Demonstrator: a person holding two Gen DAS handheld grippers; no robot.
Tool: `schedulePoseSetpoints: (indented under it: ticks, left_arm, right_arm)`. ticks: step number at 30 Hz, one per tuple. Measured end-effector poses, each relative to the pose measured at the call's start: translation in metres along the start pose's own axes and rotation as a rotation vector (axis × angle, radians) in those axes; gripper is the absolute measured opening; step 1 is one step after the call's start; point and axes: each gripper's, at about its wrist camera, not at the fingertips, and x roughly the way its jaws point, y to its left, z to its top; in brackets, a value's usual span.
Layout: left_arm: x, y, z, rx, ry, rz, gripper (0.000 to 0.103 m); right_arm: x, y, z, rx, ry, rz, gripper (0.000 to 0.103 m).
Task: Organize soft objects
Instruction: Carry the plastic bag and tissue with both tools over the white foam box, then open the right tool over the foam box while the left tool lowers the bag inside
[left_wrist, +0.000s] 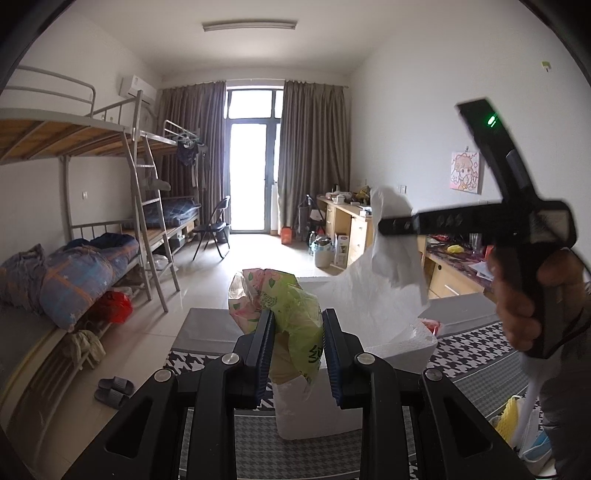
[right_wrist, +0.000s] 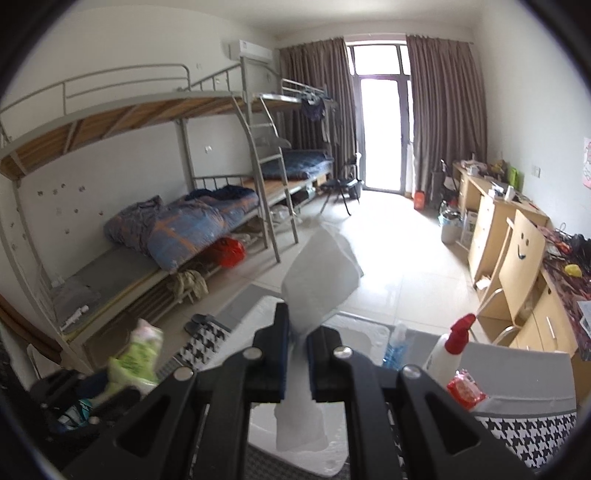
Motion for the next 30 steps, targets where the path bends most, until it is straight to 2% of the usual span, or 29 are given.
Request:
schedulePoseSetpoints:
  ticks: [19, 20, 22, 24, 26, 30]
  left_arm:
    - [0.001, 0.004, -0.002, -0.009, 0.007, -0.005, 0.028]
    - [0.001, 0.004, -0.002, -0.008, 0.007, -0.005, 0.028]
    - [0.000, 0.005, -0.002, -0.007, 0.005, -0.007, 0.028]
    - [0.001, 0.005, -0.002, -0.007, 0.005, -0.005, 0.028]
    - [0.001, 0.005, -0.002, -0.010, 0.009, -0.007, 0.028]
    - [0.001, 0.005, 0.000, -0.014, 0.008, -0.012, 0.028]
  right_arm:
    - [0.064, 0.005, -0.027, -0.039, 0.218, -0.079, 0.012]
    - [0.066, 0.005, -0.028, -0.037, 0.231, -0.081, 0.015]
    - [0.068, 0.004, -0.029, -0.030, 0.259, -0.074, 0.030]
    - [0.068, 0.005, -0.028, -0.030, 0.259, -0.074, 0.056]
    - [0.065, 0.006, -0.027, -0.037, 0.246, -0.086, 0.063]
    - [0.062, 0.008, -0.026, -0.041, 0.253, -0.085, 0.064]
